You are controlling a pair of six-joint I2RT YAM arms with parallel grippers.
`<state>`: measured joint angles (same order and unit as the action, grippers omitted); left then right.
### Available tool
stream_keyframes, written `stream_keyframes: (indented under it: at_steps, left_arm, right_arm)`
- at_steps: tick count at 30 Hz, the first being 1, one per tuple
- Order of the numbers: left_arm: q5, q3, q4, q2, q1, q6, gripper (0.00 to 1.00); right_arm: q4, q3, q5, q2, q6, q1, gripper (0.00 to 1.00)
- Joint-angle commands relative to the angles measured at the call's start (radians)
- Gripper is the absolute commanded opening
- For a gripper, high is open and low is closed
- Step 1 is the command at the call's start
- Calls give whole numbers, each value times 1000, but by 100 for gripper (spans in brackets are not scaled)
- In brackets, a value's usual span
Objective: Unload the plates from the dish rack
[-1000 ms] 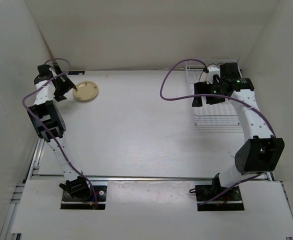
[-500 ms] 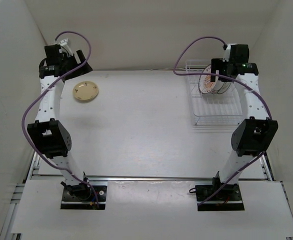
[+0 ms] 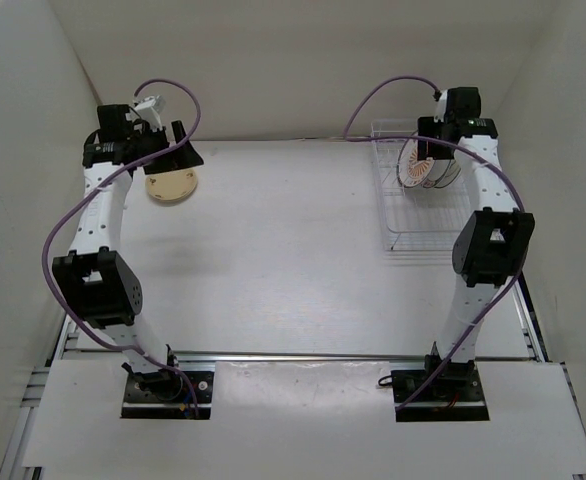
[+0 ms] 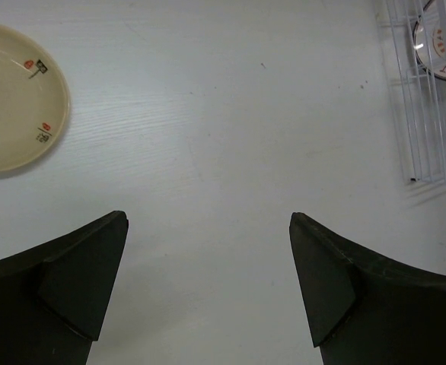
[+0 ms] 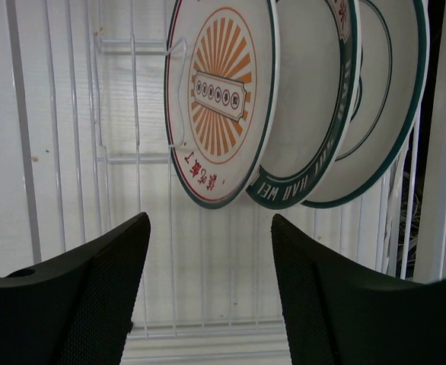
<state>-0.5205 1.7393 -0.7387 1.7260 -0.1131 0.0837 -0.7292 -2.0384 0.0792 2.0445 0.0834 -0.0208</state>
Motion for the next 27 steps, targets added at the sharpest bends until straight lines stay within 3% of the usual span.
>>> stream_keyframes:
  at_steps: [1, 22, 26, 27]
  left_arm:
    - [-82, -20, -22, -85, -2, -41, 99]
    - [-82, -38, -70, -121, -2, -97, 99]
    - [-82, -38, -79, -121, -2, -98, 99]
    - [-82, -38, -79, -112, -2, -98, 99]
  right_arm:
    - [44, -74, 7, 38, 3, -14, 68]
    - [62, -235, 27, 221, 30, -44, 58]
    - [62, -246, 16, 230, 30, -44, 42]
    - [62, -256, 16, 241, 30, -44, 31]
